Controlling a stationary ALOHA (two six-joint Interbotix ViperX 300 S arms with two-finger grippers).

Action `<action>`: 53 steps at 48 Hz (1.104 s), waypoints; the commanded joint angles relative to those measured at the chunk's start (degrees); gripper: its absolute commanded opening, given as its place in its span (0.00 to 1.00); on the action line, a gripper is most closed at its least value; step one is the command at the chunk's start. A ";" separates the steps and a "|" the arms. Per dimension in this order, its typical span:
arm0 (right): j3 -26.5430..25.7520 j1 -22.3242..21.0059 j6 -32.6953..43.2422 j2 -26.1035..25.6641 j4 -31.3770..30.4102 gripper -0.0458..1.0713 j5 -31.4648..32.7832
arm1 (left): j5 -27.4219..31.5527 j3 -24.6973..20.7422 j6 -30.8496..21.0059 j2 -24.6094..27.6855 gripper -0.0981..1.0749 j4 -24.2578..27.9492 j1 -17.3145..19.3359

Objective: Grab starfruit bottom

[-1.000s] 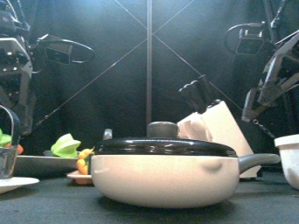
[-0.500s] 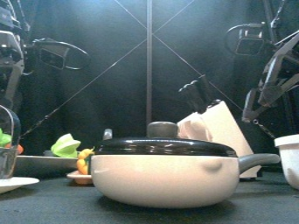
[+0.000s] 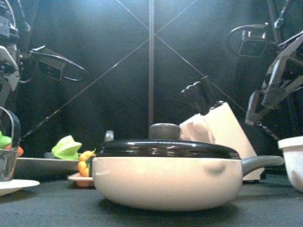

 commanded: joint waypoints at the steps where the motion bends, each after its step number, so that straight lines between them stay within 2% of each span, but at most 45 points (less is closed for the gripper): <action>1: -0.79 -0.09 0.09 -0.26 -0.09 0.94 -0.44 | -0.18 -0.62 -0.18 0.44 0.90 0.53 -0.09; 10: -0.79 -0.09 0.09 -0.18 -0.09 0.94 -0.44 | -0.18 -0.79 -0.18 0.97 0.84 1.85 -0.09; 21: -0.79 -0.09 0.09 -0.18 -0.09 0.94 -0.44 | -0.18 -0.88 -0.09 0.88 0.66 1.93 0.00; 27: -0.79 -0.09 0.09 -0.18 -0.09 0.94 -0.53 | -0.18 -2.11 0.00 0.53 0.60 2.29 -0.09; 46: -0.88 -0.09 0.09 -0.18 -0.09 0.94 -0.44 | -0.79 -5.36 0.26 -0.35 0.60 6.68 -0.09; 53: -0.97 -0.09 0.09 -0.18 -0.09 0.94 -0.53 | -4.83 -6.50 -0.18 -0.18 0.60 10.72 0.00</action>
